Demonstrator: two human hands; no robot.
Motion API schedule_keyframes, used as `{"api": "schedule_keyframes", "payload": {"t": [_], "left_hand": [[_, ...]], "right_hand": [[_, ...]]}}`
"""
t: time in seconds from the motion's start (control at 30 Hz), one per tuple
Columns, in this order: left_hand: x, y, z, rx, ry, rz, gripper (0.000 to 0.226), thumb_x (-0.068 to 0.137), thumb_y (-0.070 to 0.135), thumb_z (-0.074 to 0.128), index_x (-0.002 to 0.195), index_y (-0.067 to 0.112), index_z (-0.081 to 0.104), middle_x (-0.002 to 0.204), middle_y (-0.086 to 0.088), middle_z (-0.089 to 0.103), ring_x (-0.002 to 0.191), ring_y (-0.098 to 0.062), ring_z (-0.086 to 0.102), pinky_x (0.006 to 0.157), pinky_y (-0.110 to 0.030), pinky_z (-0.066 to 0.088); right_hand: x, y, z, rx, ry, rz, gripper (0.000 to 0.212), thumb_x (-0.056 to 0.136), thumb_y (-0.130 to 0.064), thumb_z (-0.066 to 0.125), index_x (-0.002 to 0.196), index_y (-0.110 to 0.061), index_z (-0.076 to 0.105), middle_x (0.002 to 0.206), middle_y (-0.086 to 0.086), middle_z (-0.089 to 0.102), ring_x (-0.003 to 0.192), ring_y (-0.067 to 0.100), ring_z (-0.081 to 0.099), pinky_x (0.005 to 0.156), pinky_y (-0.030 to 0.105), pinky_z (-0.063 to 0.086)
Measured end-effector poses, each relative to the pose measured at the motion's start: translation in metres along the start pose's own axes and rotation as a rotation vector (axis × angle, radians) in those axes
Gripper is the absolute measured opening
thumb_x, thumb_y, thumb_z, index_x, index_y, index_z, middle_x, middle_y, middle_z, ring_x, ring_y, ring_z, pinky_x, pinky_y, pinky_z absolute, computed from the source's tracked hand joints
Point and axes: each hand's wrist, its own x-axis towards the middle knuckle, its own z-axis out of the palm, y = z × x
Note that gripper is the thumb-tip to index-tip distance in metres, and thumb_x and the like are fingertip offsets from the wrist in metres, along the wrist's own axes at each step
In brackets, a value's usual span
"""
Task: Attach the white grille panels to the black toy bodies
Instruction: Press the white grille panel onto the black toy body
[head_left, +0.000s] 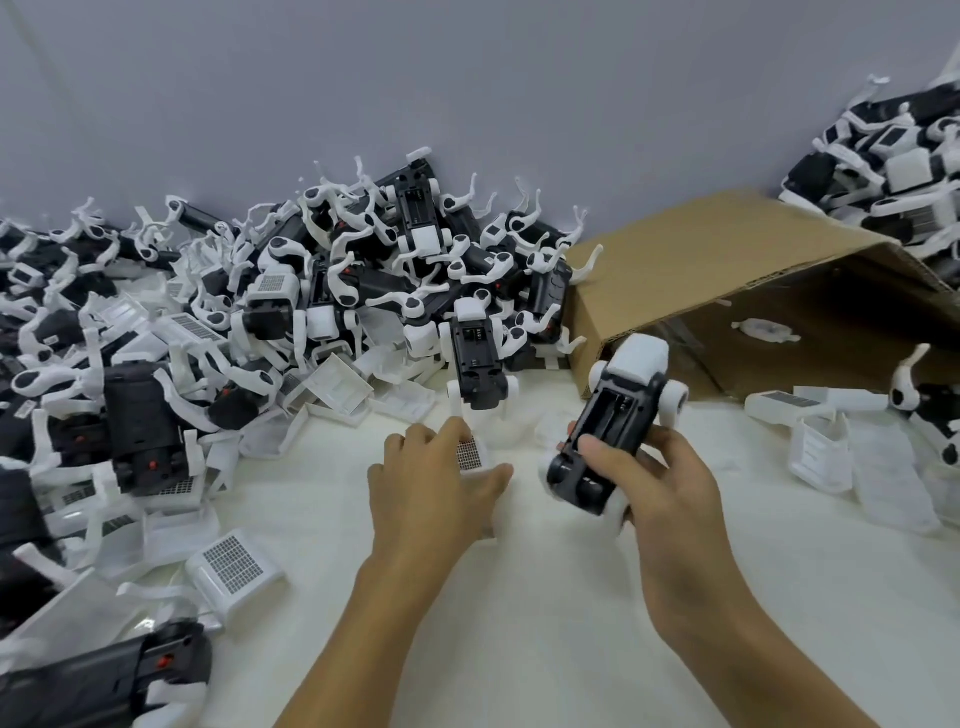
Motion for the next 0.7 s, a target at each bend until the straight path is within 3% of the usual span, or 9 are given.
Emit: {"api": "schedule_keyframes", "payload": {"t": [0.07, 0.2, 0.27, 0.33, 0.4, 0.47, 0.53, 0.63, 0.7], "left_hand": [[0.002, -0.003, -0.002, -0.304, 0.02, 0.017, 0.026, 0.081, 0.036, 0.075, 0.104, 0.033, 0.063, 0.106, 0.007, 0.063, 0.099, -0.018, 0.059, 0.082, -0.03, 0.048], [0.004, -0.005, -0.019, -0.964, -0.107, 0.168, 0.048, 0.076, 0.021, 0.078, 0.109, 0.054, 0.066, 0.108, 0.013, 0.07, 0.088, -0.004, 0.07, 0.073, -0.017, 0.055], [0.002, 0.0, -0.025, -1.158, -0.177, 0.251, 0.05, 0.079, 0.026, 0.074, 0.12, 0.053, 0.066, 0.113, 0.011, 0.069, 0.088, -0.008, 0.071, 0.075, -0.017, 0.055], [0.0, 0.005, -0.028, -1.296, -0.215, 0.329, 0.042, 0.082, 0.027, 0.074, 0.121, 0.041, 0.071, 0.115, 0.007, 0.068, 0.073, -0.005, 0.069, 0.065, -0.015, 0.054], [0.0, 0.008, -0.028, -1.413, -0.24, 0.372, 0.038, 0.079, 0.027, 0.074, 0.116, 0.033, 0.076, 0.137, 0.002, 0.06, 0.09, -0.012, 0.072, 0.074, -0.024, 0.058], [-0.001, 0.009, -0.026, -1.513, -0.311, 0.39, 0.051, 0.075, 0.019, 0.07, 0.125, 0.027, 0.072, 0.15, -0.005, 0.05, 0.121, -0.029, 0.064, 0.093, -0.037, 0.056], [-0.001, 0.009, -0.025, -1.535, -0.345, 0.395, 0.068, 0.07, 0.008, 0.066, 0.137, 0.023, 0.062, 0.153, -0.008, 0.047, 0.128, -0.037, 0.058, 0.099, -0.039, 0.053], [-0.004, 0.012, -0.025, -1.378, -0.202, 0.398, 0.068, 0.076, 0.01, 0.075, 0.137, 0.038, 0.06, 0.141, 0.002, 0.06, 0.116, -0.026, 0.067, 0.097, -0.03, 0.054], [-0.007, 0.016, -0.026, -1.3, -0.091, 0.352, 0.06, 0.072, 0.029, 0.083, 0.126, 0.047, 0.065, 0.106, 0.01, 0.074, 0.087, -0.016, 0.072, 0.08, -0.021, 0.055]], "right_hand": [[0.0, 0.002, 0.001, -0.023, 0.003, -0.005, 0.034, 0.085, -0.021, 0.076, 0.116, -0.019, 0.063, 0.095, -0.004, 0.079, 0.088, 0.013, 0.076, 0.074, 0.028, 0.057], [0.003, 0.002, 0.001, 0.021, 0.011, 0.029, 0.017, 0.087, -0.039, 0.068, 0.098, -0.026, 0.071, 0.091, 0.001, 0.079, 0.083, 0.017, 0.077, 0.064, 0.026, 0.062], [0.005, 0.002, -0.001, 0.14, 0.005, 0.116, 0.021, 0.096, -0.04, 0.059, 0.1, -0.024, 0.073, 0.094, 0.007, 0.079, 0.083, 0.019, 0.077, 0.068, 0.031, 0.063], [0.006, 0.0, -0.002, 0.27, -0.002, 0.181, 0.026, 0.101, -0.033, 0.053, 0.111, -0.018, 0.073, 0.102, 0.013, 0.077, 0.085, 0.022, 0.076, 0.088, 0.045, 0.06], [0.005, -0.001, -0.002, 0.278, -0.039, 0.16, 0.025, 0.1, -0.027, 0.054, 0.107, -0.017, 0.077, 0.105, 0.012, 0.077, 0.087, 0.021, 0.076, 0.102, 0.054, 0.045], [0.004, -0.002, -0.001, 0.246, -0.082, 0.093, 0.025, 0.094, -0.03, 0.058, 0.107, -0.021, 0.078, 0.106, 0.005, 0.078, 0.093, 0.017, 0.076, 0.093, 0.043, 0.051], [0.004, -0.004, -0.001, 0.25, -0.114, 0.035, 0.032, 0.085, -0.035, 0.062, 0.11, -0.024, 0.078, 0.11, 0.003, 0.077, 0.1, 0.016, 0.074, 0.077, 0.027, 0.058], [0.004, -0.004, -0.004, 0.213, -0.122, -0.038, 0.028, 0.081, -0.036, 0.065, 0.103, -0.029, 0.079, 0.109, 0.004, 0.077, 0.102, 0.021, 0.074, 0.078, 0.028, 0.056], [0.003, -0.004, -0.004, 0.191, -0.12, -0.074, 0.027, 0.079, -0.036, 0.068, 0.102, -0.028, 0.08, 0.109, 0.004, 0.077, 0.103, 0.022, 0.074, 0.088, 0.033, 0.054]]}}
